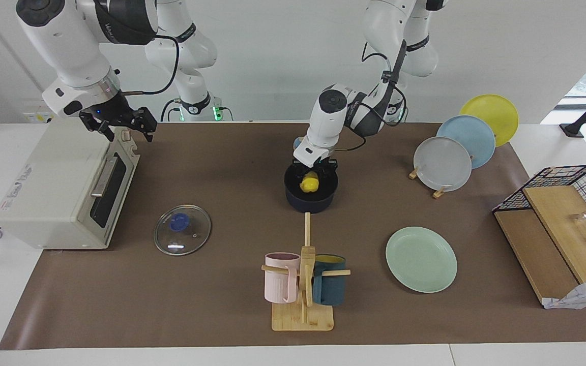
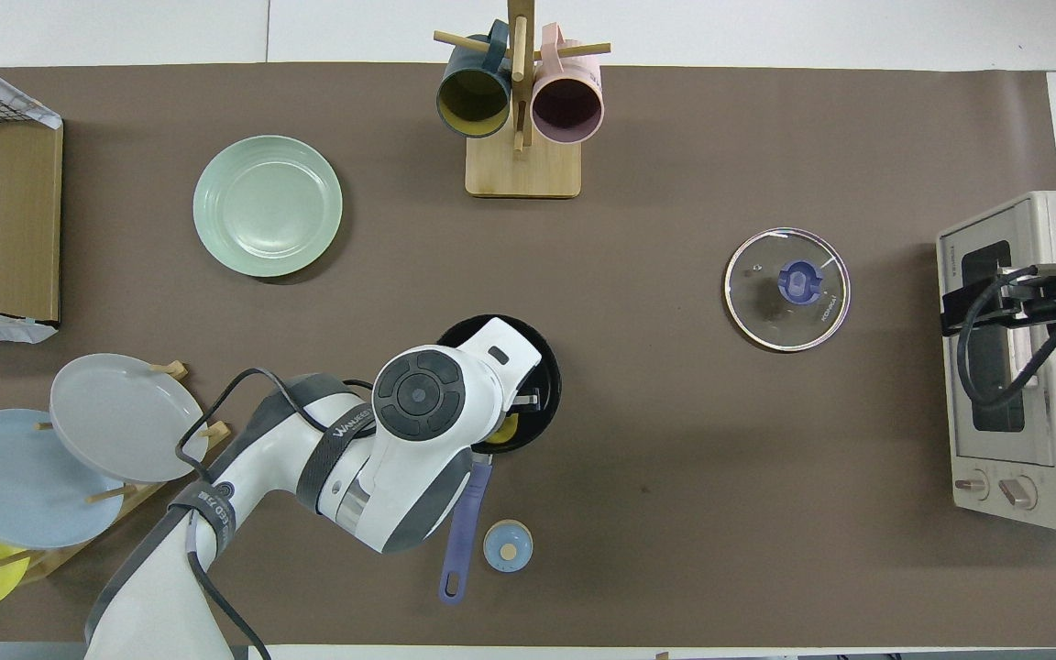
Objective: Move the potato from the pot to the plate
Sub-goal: 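Close the left gripper on the yellow potato inside the pot, then lift the potato with the left gripper and carry it to the green plate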
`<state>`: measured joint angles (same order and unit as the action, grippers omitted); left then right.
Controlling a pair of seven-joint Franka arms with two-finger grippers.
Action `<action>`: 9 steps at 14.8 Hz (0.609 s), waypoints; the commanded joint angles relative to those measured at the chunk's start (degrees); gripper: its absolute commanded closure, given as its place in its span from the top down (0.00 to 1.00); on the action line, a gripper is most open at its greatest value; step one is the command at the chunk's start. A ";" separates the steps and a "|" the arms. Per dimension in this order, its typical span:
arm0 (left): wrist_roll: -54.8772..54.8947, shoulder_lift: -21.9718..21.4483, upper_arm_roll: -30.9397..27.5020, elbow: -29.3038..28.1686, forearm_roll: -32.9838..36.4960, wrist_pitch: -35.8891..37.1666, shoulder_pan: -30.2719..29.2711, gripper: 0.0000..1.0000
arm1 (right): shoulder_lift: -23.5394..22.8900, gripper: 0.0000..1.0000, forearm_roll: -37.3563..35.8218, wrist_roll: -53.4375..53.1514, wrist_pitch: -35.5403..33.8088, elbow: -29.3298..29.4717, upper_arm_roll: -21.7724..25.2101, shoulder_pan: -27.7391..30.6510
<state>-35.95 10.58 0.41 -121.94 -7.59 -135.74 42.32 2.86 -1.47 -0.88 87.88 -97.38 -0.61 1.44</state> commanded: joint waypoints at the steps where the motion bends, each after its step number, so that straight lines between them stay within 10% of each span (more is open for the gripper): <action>1: 0.79 1.02 -0.06 -1.11 -1.46 -1.63 -0.22 0.10 | 0.74 1.00 0.59 -0.44 0.45 -0.44 -0.62 0.76; 9: -1.14 -0.82 0.03 0.29 -1.46 1.70 -2.06 0.00 | 0.74 1.00 0.67 -0.44 0.45 -0.44 -0.62 0.76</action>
<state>-37.32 10.58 0.32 -121.83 -7.94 -135.59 41.84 2.88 -1.46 -0.88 87.88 -97.39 -0.61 1.44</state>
